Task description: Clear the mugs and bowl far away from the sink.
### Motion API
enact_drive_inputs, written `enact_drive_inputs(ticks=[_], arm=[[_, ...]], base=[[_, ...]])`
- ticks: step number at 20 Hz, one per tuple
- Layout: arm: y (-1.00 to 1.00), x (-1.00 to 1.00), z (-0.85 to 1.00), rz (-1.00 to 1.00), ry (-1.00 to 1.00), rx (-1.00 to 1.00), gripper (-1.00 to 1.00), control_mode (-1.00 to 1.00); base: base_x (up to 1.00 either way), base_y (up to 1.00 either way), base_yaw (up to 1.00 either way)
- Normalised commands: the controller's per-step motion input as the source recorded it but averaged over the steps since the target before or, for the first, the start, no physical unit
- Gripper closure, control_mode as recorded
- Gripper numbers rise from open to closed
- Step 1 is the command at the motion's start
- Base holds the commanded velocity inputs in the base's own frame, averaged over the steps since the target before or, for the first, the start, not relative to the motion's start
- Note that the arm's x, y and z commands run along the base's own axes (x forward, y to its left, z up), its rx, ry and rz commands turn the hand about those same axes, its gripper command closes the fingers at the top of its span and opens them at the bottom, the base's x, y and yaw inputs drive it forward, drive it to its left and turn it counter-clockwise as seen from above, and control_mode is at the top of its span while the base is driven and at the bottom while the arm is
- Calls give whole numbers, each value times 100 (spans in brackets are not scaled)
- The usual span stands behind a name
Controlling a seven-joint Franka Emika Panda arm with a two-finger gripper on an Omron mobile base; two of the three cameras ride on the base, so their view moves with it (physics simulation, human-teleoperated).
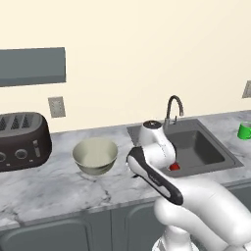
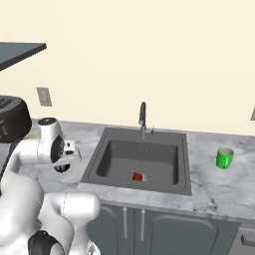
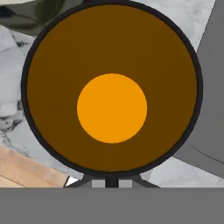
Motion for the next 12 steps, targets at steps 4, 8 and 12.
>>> enact_drive_inputs(ticks=[4, 8, 12], arm=[[-38, -10, 100, -4, -8, 0, 100, -100], [-12, -11, 100, -13, 0, 1, 100, -100], [-10, -38, 100, -25, 0, 2, 100, -100]], base=[[0, 0, 0], [0, 0, 0], [0, 0, 0]])
